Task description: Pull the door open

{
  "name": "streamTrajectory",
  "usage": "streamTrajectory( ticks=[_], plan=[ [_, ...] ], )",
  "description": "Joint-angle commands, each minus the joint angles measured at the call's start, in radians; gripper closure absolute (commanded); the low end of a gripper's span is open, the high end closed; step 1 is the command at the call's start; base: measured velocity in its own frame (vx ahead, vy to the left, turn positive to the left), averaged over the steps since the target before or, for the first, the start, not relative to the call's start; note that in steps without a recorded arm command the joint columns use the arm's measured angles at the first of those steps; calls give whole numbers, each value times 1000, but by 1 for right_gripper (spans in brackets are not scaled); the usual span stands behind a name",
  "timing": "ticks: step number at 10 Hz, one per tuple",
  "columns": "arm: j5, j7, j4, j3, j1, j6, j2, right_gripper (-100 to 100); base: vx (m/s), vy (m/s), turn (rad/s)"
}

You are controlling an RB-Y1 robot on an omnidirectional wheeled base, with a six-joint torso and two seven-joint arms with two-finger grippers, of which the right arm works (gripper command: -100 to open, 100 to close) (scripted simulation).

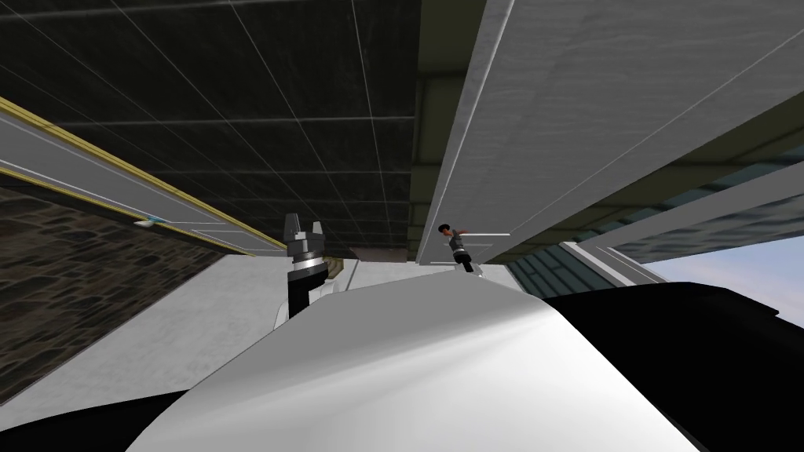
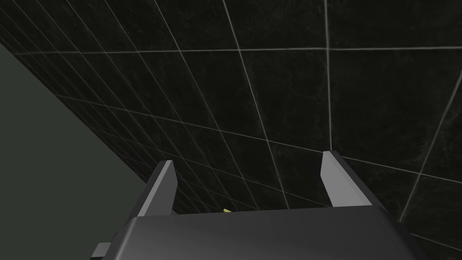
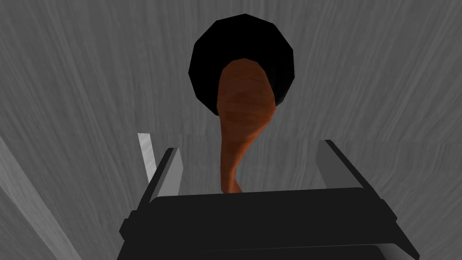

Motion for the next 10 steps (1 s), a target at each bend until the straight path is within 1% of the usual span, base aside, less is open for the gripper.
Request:
streamTrajectory(
  ticks=[1,2,3,8,9,10],
  plan=[
    [-5,4,6,-5,-1,-1,-2,-100,170,-20,48],
    [-3,2,3,-3,0,0,-1,-100,71,-10,13],
    [-3,2,3,-3,0,0,-1,100,-8,2,-9],
    [-3,2,3,-3,0,0,-1,100,-14,1,0],
    [6,-20,4,9,14,-18,-13,100,-115,-48,144],
    [9,-27,4,12,18,-23,-17,100,-178,-64,129]
  ],
)
